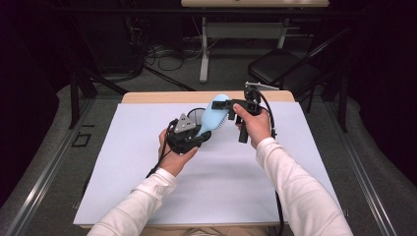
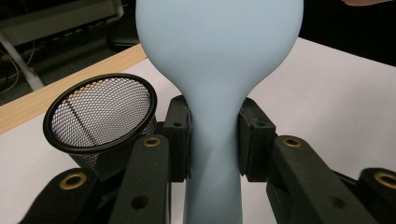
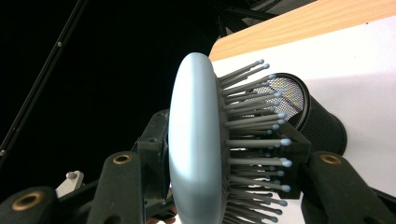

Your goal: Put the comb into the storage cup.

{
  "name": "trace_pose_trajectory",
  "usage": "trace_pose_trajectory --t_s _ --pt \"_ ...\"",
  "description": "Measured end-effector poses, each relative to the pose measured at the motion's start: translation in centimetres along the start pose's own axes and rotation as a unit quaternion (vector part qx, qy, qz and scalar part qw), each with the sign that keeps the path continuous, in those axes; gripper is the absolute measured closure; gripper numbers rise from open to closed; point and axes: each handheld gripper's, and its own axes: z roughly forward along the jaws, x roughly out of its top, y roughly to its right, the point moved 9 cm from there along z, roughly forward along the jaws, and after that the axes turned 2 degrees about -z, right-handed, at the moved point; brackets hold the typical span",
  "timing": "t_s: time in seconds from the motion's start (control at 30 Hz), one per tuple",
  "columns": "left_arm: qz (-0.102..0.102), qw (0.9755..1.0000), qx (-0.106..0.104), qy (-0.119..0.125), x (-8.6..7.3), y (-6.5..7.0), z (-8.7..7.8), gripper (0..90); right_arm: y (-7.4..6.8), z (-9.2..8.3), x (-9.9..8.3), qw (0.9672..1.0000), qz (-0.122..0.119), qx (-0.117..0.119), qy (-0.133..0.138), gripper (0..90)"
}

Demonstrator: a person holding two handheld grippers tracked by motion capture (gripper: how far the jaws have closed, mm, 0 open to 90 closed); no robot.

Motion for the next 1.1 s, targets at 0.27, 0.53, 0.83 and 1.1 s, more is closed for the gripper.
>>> trace_pose_trajectory --t_s 0.27,0.53,0.83,1.1 --pt "0.000 1.0000 0.001 0.000 -0.01 0.00 0.03 68.6 -0.06 0.00 -0.01 1.0000 0.000 0.000 0.001 49.4" --pt "-0.006 1.0000 0.002 0.007 0.12 -0.02 0.00 65.2 0.00 -0.05 0.01 1.0000 0.000 0.000 0.000 49.6" --pt "-0.002 0.9999 0.002 0.010 0.22 0.09 -0.08 58.0 -0.01 0.03 -0.04 1.0000 0.002 0.001 0.000 49.6" --pt "-0.003 0.9998 0.000 0.017 0.34 0.20 -0.12 48.7 0.06 -0.14 0.08 1.0000 0.001 0.000 0.003 49.6"
